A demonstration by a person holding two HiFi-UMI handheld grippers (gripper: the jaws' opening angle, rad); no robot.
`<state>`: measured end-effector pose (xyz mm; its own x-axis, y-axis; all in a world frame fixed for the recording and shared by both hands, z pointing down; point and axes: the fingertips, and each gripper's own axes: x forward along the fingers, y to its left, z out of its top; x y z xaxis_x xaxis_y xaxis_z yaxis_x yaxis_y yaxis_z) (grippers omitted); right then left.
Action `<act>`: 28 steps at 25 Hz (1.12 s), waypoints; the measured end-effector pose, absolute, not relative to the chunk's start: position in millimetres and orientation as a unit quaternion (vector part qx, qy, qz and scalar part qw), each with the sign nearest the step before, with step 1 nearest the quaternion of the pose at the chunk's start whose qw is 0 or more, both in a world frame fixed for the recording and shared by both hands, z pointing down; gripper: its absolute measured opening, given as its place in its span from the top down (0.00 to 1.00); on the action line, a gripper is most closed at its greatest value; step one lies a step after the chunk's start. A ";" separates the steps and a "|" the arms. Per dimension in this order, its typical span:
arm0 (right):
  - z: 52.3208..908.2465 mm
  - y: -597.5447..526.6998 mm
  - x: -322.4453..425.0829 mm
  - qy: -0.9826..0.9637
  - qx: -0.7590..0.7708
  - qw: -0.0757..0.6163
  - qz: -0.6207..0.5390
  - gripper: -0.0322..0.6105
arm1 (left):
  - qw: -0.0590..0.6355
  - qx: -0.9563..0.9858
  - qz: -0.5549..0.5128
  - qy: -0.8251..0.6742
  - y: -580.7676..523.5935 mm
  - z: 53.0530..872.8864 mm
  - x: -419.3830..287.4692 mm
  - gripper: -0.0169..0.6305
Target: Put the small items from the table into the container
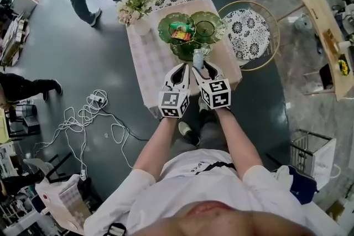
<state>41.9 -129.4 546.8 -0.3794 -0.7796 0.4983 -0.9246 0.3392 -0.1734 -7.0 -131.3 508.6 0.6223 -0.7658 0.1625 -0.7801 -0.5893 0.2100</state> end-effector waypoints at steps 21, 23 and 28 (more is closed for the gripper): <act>525.5 -245.2 160.8 -0.818 0.511 0.198 0.174 0.63 | 0.110 0.896 0.037 -0.429 -218.8 471.9 103.6 0.96; 539.1 -253.4 165.5 -0.819 0.504 0.210 0.177 0.63 | 0.116 0.893 0.042 -0.432 -225.5 481.0 108.3 0.96; 571.1 -273.7 169.0 -0.823 0.481 0.240 0.183 0.63 | 0.130 0.888 0.053 -0.437 -243.6 503.1 118.6 0.96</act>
<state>169.0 -273.7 571.1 -0.4223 -0.7035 0.5716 -0.8797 0.4702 -0.0712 118.6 -243.6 503.1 0.6117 -0.7632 0.2081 -0.7908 -0.5833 0.1854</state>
